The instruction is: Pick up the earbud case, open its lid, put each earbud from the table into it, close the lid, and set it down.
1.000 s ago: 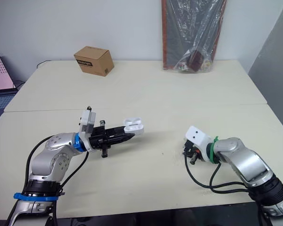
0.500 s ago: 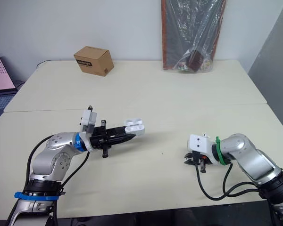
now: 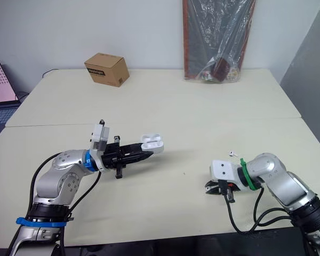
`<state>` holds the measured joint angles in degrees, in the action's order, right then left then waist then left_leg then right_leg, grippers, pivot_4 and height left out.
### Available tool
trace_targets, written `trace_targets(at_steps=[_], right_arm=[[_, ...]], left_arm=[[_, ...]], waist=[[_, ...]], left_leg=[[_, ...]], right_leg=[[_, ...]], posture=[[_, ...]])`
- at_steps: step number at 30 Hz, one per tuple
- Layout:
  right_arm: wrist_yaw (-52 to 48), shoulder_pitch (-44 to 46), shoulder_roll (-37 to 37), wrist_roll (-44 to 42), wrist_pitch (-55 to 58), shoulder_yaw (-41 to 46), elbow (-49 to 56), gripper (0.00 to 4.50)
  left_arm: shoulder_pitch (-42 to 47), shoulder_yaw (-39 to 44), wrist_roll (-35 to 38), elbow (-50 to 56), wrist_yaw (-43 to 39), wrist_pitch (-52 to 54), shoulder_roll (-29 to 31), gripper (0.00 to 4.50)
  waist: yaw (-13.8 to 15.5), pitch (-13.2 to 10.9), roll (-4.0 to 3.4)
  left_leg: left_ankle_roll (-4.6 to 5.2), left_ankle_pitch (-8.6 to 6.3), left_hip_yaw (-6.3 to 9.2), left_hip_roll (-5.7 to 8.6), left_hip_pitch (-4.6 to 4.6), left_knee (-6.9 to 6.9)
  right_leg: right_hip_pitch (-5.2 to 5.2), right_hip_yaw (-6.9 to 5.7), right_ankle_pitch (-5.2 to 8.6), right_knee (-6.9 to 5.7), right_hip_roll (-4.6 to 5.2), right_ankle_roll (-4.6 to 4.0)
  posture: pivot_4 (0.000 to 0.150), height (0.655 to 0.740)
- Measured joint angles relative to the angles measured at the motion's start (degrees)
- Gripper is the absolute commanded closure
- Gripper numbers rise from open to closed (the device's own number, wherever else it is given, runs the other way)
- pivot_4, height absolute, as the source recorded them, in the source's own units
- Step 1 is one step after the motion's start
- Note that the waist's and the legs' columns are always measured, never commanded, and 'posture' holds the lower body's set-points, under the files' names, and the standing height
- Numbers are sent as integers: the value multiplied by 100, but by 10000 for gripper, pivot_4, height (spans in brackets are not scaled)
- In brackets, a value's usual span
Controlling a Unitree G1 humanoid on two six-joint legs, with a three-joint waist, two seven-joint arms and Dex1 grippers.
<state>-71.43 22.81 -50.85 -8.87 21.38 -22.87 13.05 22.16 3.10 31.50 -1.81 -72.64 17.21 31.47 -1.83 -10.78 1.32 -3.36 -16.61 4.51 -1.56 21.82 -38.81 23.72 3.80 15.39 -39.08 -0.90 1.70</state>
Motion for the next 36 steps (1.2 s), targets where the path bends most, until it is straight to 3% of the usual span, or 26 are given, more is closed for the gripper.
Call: trace_targets(at_steps=[13, 21, 36], right_arm=[[-152, -8, 101, 190, -296, -25, -198, 40807], [-207, 18, 113, 314, -400, -24, -220, 13629], [-229, 96, -157, 307, 502, 76, 289, 13629]], left_arm=[[0, 0, 0, 12, 0, 1, 35, 37220], [-6, 0, 0, 98, 4, 1, 36, 37220], [-5, 0, -1, 94, 6, -11, 22, 37220]], waist=[[0, 0, 0], [0, 0, 0], [1, 0, 0]], left_leg=[[0, 0, 1, 0, -1, 0], [0, 0, 1, 0, -2, 0], [0, 0, 2, 0, -3, 0]], right_leg=[[-1, 0, 0, 0, 0, 0], [-2, 0, 0, 0, 0, 0], [-3, 0, 0, 1, 1, 0]], posture=[[1500, 7400], [1500, 7400], [1500, 7400]])
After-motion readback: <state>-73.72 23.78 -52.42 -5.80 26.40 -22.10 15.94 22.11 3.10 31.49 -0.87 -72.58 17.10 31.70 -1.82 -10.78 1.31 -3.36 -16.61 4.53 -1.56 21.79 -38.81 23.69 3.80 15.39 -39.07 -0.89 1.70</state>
